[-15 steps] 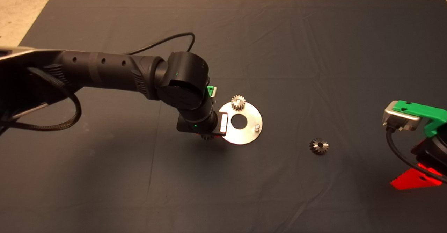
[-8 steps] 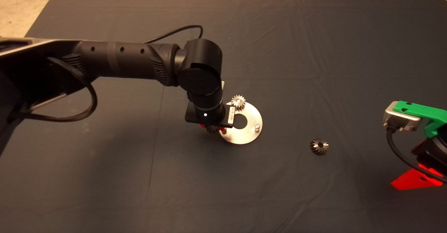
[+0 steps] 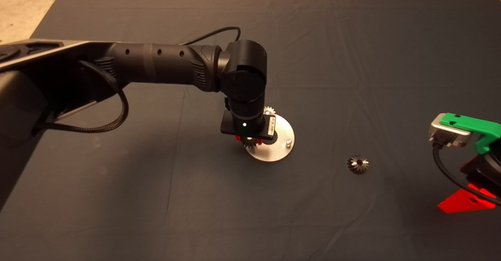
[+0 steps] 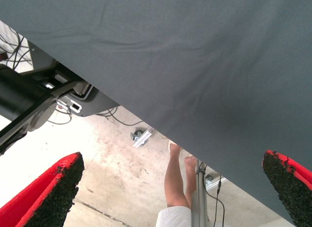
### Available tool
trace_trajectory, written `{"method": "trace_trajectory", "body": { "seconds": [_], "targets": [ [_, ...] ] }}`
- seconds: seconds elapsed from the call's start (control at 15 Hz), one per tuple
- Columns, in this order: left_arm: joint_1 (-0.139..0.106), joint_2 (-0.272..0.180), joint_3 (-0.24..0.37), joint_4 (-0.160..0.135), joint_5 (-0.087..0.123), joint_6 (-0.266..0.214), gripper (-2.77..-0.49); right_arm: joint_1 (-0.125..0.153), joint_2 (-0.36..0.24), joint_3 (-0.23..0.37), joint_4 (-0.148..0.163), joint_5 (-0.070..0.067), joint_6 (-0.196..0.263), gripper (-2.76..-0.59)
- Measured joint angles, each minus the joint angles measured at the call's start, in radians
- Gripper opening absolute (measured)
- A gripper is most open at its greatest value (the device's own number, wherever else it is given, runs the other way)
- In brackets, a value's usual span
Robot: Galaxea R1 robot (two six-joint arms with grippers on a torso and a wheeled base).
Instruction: Install three planetary gears onto the carrier pins
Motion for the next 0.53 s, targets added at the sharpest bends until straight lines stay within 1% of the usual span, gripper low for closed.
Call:
{"method": "trace_trajectory", "body": {
  "seconds": [0.13,0.53],
  "targets": [
    [0.000,0.000,-0.010,0.000,0.003,0.000,-2.31,0.000,0.000,0.000,0.000,0.000,0.000,-0.63],
    [0.000,0.005,-0.010,0.000,0.002,0.000,-2.31,0.000,-0.001,0.000,0.000,0.000,0.000,-0.63]
  ]
}}
